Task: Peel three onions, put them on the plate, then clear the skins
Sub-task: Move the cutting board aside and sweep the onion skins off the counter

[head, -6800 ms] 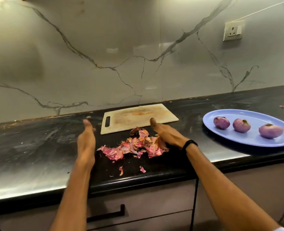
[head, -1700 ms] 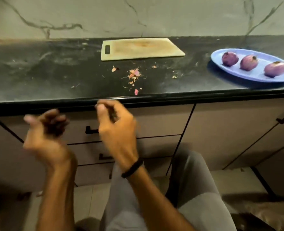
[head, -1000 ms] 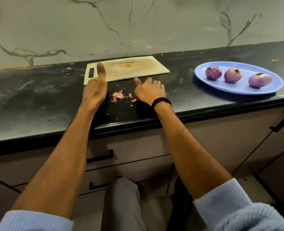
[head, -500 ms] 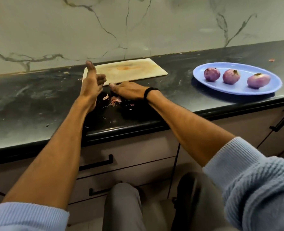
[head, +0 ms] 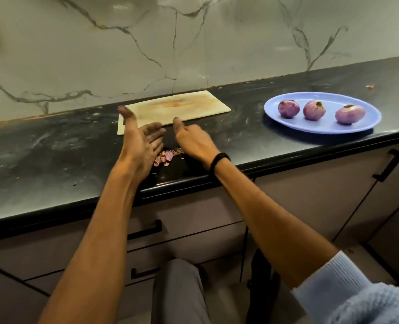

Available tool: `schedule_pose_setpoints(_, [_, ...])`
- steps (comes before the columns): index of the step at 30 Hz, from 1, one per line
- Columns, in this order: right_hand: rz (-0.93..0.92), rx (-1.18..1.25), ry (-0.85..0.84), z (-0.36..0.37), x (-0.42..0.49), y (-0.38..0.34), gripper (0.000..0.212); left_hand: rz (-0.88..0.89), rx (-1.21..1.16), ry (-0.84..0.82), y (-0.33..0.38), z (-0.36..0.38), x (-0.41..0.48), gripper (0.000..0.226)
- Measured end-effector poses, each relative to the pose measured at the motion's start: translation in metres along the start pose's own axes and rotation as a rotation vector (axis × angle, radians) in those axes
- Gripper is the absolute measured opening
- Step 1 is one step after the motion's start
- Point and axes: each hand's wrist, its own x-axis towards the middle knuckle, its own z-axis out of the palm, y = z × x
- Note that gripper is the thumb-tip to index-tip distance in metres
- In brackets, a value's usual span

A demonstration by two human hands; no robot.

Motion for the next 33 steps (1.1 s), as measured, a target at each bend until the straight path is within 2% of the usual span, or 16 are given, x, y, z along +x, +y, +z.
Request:
schedule_pose_setpoints(4, [0.028,-0.034,-0.09,0.03,-0.003,-0.024,0.068,0.073,-0.118,0.323,0.004,-0.019,0.001,0.094])
schedule_pose_setpoints(8, [0.1,0.171,-0.202,0.035,0.003,-0.032,0.065,0.039,-0.192,0.331,0.01,-0.028,-0.001,0.091])
schedule_pose_setpoints(11, [0.087,0.31,-0.149,0.015,0.005,-0.028,0.055,0.053,-0.163,0.298,0.007,-0.027,-0.004,0.089])
schedule_pose_setpoints(14, [-0.057,0.01,-0.197,-0.014,0.007,-0.02,0.04,0.086,-0.161,0.269,0.003,-0.026,-0.006,0.09])
schedule_pose_setpoints(18, [-0.077,-0.446,-0.418,-0.019,0.001,-0.028,0.07,0.088,-0.159,0.241,0.001,-0.025,-0.006,0.091])
schedule_pose_setpoints(20, [-0.097,-0.558,-0.378,-0.001,0.004,-0.027,0.076,0.088,-0.176,0.237,0.001,-0.026,-0.007,0.092])
schedule_pose_setpoints(22, [-0.124,-0.584,-0.287,0.015,0.007,-0.022,0.074,0.093,-0.199,0.239,0.001,-0.027,-0.008,0.092])
schedule_pose_setpoints(28, [-0.276,-0.624,-0.14,0.029,-0.002,-0.025,0.031,0.097,-0.233,0.252,0.001,-0.027,-0.01,0.091])
schedule_pose_setpoints(33, [-0.322,-0.588,-0.01,0.038,-0.009,-0.026,0.018,0.093,-0.215,0.245,0.001,-0.027,-0.012,0.09])
